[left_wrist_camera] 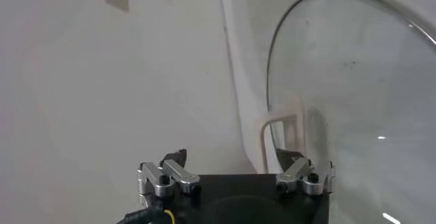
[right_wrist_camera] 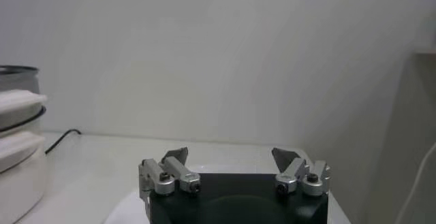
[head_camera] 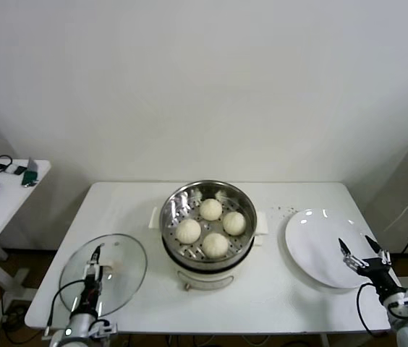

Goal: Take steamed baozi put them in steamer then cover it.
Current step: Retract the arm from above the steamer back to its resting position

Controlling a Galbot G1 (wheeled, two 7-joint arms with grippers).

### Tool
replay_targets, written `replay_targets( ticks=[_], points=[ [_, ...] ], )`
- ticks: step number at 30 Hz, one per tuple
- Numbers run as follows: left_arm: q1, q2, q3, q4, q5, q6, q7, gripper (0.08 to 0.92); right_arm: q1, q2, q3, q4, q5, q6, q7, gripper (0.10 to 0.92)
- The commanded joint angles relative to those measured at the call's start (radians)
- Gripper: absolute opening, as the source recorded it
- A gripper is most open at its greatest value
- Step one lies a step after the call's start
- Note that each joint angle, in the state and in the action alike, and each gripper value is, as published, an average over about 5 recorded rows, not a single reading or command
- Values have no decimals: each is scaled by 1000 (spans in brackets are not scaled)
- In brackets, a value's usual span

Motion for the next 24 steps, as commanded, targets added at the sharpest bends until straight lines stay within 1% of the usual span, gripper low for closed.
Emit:
replay_targets(
  ticks=[1,11,14,18,24],
  points=[
    [-62,-4,-6,58,-11,2,-14,823,-25,6,16,1,-26,2,-17,823],
    [-82,-17,-2,86,-64,-9,-25,823,-30,13,21,-12,-70,8,-44,823],
    [-81,-17,-2,90,-72,-16,-29,805,-30,20,21,-15,-82,10,-51,823],
    [-80,-12,-4,101,-75,-24,-33,715,-30,29,20,-19,-93,13,-57,823],
    [-79,-11,-3,108,-80,-34,-35,541,-26,40,18,-24,-108,17,-65,823]
  ],
)
